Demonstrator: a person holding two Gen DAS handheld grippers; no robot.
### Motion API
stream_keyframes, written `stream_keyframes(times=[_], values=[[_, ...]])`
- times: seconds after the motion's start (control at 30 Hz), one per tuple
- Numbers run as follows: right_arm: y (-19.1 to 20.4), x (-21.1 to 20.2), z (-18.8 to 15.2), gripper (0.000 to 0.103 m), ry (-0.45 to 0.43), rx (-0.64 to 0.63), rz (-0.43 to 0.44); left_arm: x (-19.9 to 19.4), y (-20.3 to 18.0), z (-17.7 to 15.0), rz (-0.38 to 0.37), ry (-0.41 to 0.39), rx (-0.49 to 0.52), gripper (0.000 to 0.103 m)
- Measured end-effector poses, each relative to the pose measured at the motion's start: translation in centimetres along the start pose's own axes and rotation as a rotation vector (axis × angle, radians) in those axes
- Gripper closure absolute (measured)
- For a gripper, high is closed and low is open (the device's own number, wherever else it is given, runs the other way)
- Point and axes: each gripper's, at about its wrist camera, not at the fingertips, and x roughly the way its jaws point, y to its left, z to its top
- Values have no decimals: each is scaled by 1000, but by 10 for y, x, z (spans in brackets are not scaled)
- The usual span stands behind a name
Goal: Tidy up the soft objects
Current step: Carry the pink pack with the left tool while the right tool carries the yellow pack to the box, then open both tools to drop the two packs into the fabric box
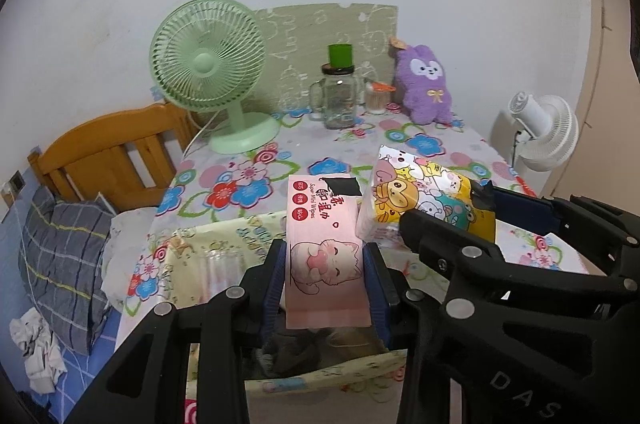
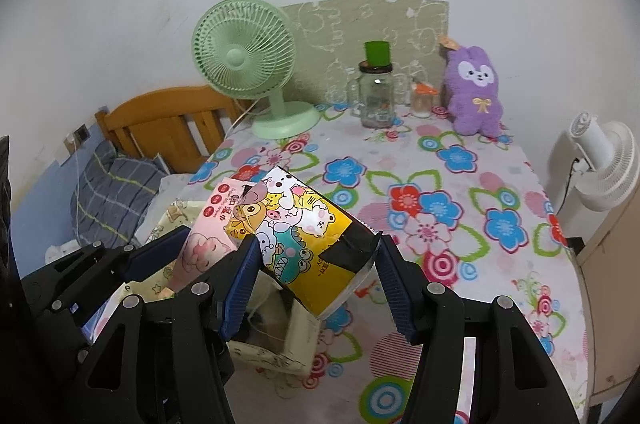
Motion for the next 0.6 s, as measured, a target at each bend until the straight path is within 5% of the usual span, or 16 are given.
stream_keyframes(times=[0.6], values=[[49, 50, -2, 42, 93, -71, 88, 26, 51, -26, 49, 90, -83, 58]])
